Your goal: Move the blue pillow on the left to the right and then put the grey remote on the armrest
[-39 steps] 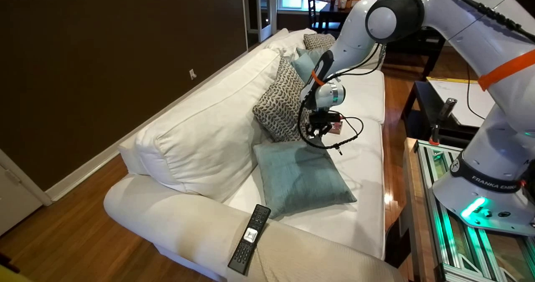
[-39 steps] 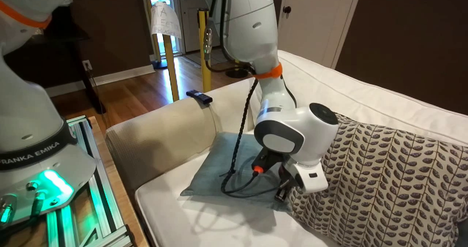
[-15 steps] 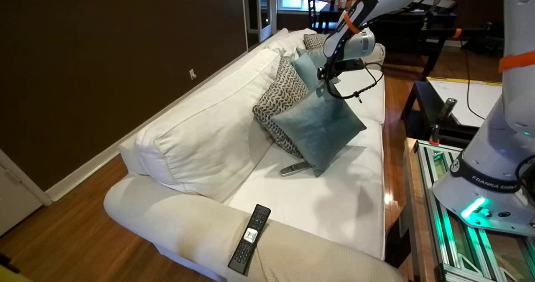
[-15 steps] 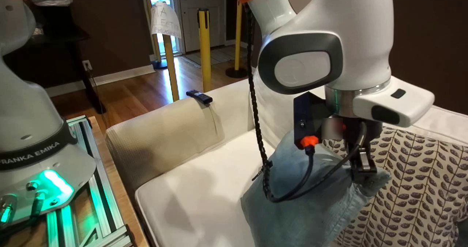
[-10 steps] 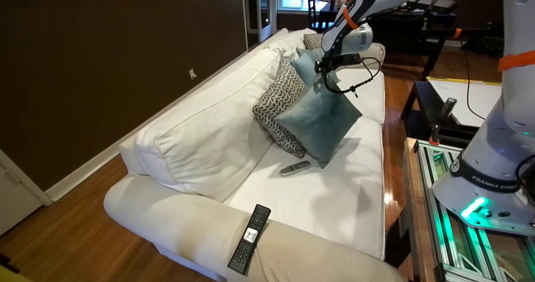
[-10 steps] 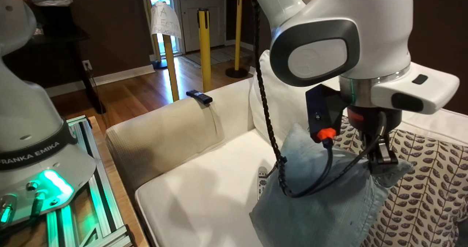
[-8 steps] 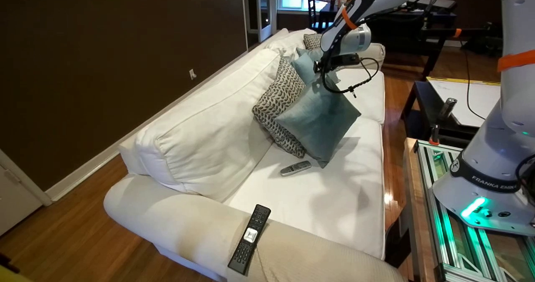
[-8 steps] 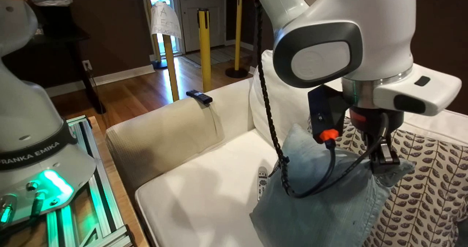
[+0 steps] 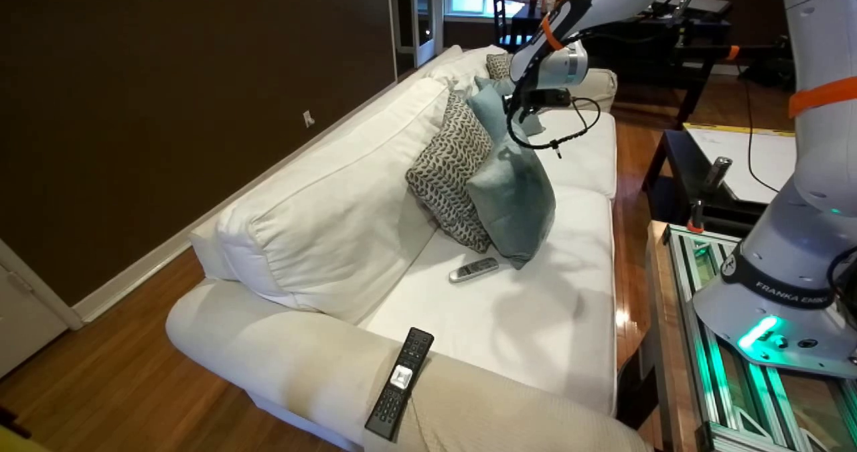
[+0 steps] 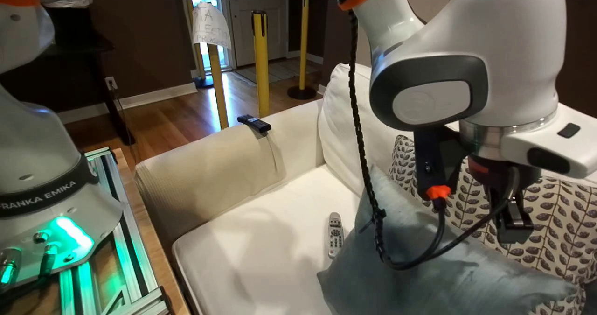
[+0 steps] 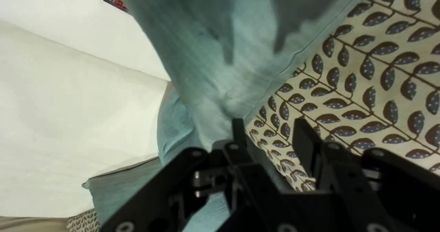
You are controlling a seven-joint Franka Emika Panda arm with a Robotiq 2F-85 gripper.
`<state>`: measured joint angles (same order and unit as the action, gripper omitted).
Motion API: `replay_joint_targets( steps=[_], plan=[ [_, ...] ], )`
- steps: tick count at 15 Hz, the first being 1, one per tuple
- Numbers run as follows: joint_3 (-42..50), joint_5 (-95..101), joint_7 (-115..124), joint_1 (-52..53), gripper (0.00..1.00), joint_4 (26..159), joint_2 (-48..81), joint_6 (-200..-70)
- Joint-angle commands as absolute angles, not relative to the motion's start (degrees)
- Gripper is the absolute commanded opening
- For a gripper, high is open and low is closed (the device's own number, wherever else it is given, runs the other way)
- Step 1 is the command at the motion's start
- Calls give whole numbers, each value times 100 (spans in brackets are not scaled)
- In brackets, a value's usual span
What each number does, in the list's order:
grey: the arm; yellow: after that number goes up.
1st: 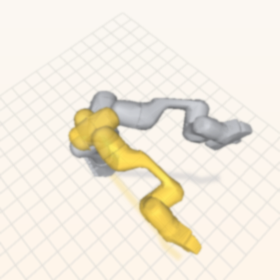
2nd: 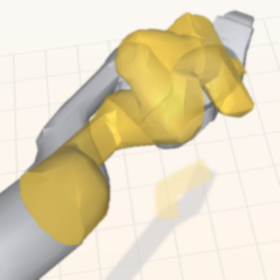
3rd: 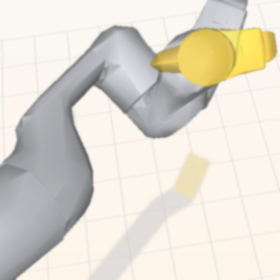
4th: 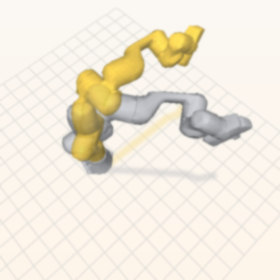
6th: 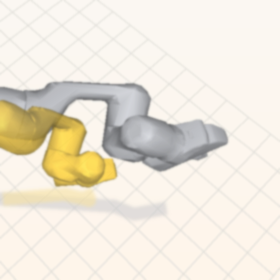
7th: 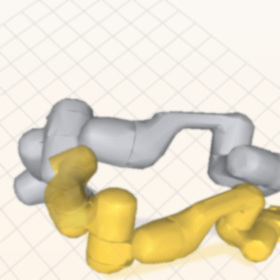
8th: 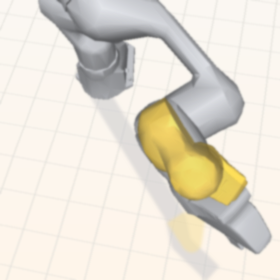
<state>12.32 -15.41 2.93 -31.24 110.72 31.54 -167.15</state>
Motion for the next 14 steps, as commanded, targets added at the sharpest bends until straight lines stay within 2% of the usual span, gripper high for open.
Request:
replay_joint_targets(
  steps=[1,4,5,8,14],
  plan=[
    [984,-1873,336,-3246,75,11207,2959,-16805],
    [860,-2115,411,-3166,97,11676,2560,-16581],
    [715,-2274,379,-3204,100,11853,2425,-16477],
    [471,-2719,360,-3141,100,12423,2070,-16162],
    [580,-3474,1525,-2395,100,13106,1958,-15903]
  ],
)
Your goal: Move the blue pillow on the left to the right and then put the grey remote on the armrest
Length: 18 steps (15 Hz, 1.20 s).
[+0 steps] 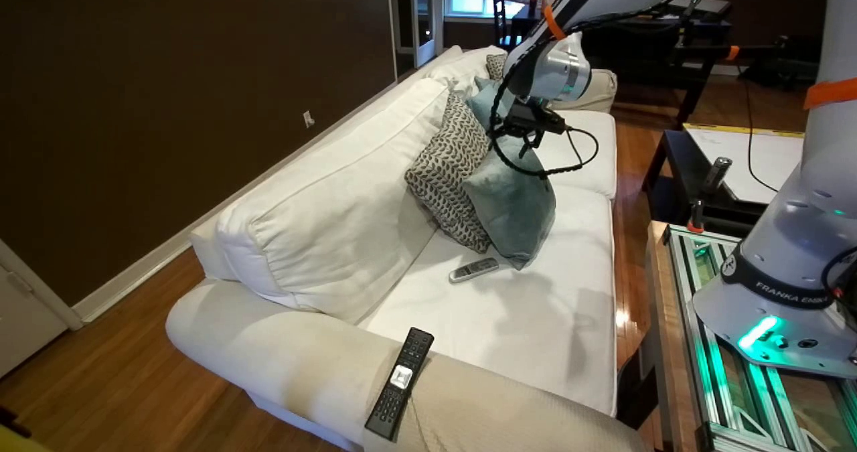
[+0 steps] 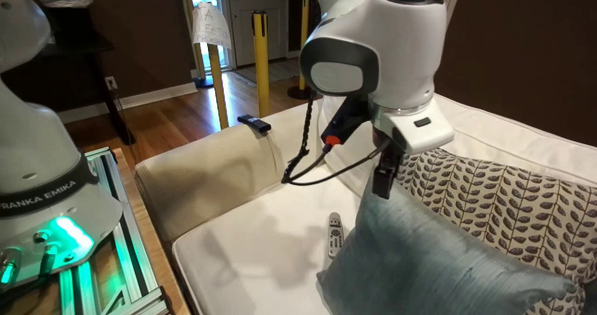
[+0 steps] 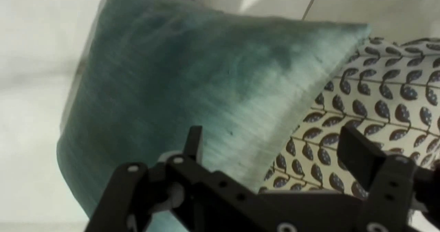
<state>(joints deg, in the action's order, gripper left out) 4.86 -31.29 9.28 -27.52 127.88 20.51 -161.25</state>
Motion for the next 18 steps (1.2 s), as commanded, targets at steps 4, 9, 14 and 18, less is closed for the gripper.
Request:
replay_joint_targets(
  steps=[4,9,14,18],
  plan=[
    [588,-3919,2488,-1872,100,13118,2210,-15502],
    [681,-4295,3737,-1246,100,12753,2839,-15411],
    [689,-4193,3823,-1075,100,12747,3004,-15448],
    [706,-4371,4043,-1097,100,12511,3395,-15615]
  ],
)
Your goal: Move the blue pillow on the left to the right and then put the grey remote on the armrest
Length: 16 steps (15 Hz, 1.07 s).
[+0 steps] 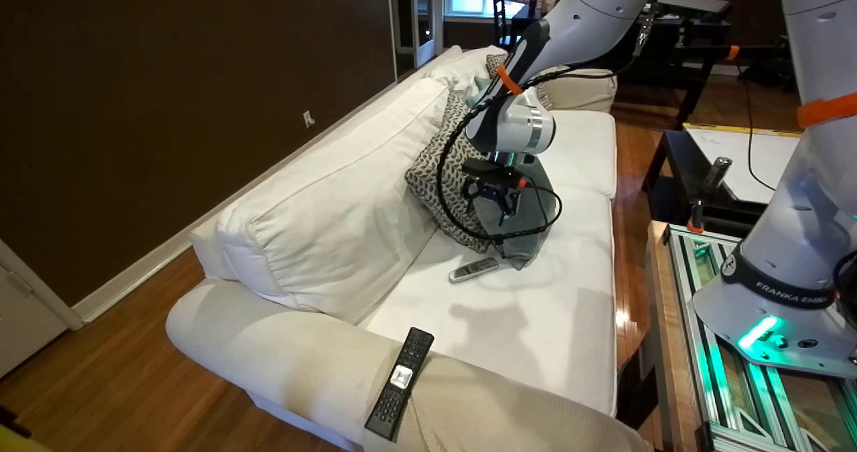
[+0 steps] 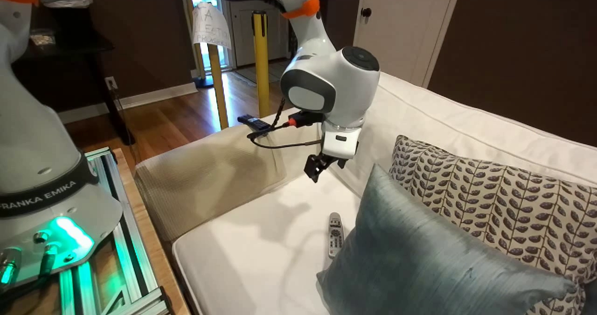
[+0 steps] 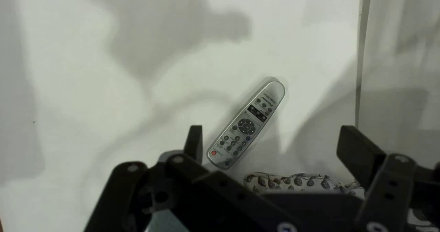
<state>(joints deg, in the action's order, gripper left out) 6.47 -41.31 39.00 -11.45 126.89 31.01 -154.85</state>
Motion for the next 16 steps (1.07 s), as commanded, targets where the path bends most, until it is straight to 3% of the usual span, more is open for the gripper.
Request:
replay_joint_targets(
  steps=[1,8,16],
  plan=[
    [662,-4501,4127,-1131,100,12393,3577,-15636],
    [521,-5289,4298,-965,100,11490,4787,-16376],
    [959,-4789,4938,-561,100,10372,6110,-16107]
  ],
)
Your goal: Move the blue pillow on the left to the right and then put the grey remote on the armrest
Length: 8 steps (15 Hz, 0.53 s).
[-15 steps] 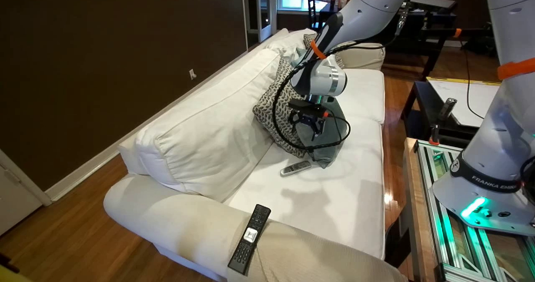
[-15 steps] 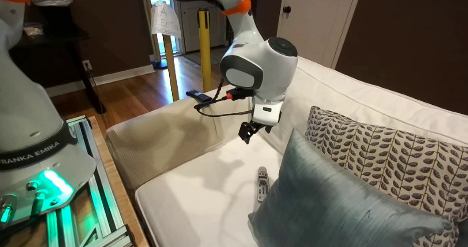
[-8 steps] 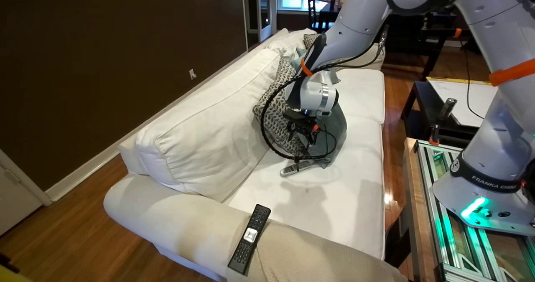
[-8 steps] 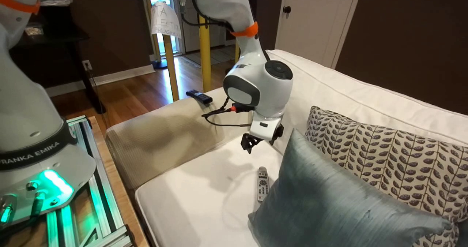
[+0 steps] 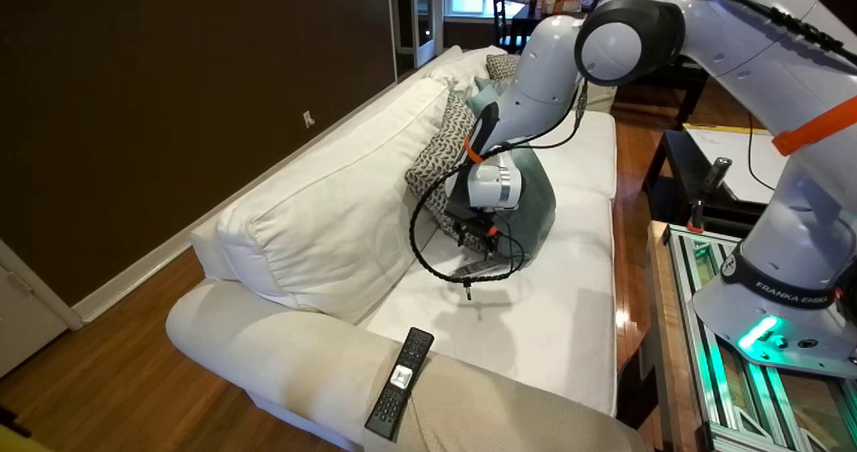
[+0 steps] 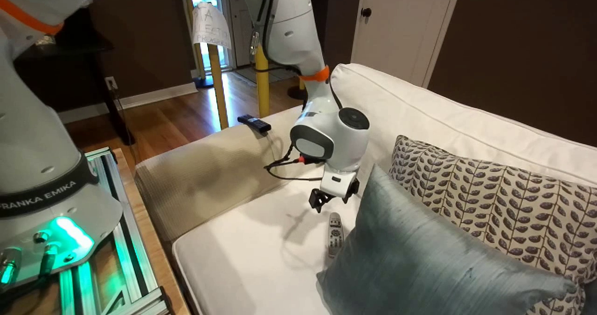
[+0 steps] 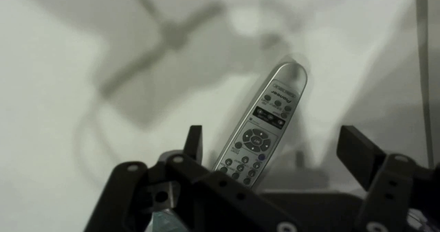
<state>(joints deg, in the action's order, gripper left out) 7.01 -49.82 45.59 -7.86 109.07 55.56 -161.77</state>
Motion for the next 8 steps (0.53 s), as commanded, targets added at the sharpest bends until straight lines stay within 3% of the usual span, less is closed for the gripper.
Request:
replay_joint_targets(
  steps=[1,8],
  plan=[
    [988,-4760,4987,-525,100,10245,6274,-16207],
    [1101,-4494,5504,-513,100,9289,7195,-16131]
  ],
)
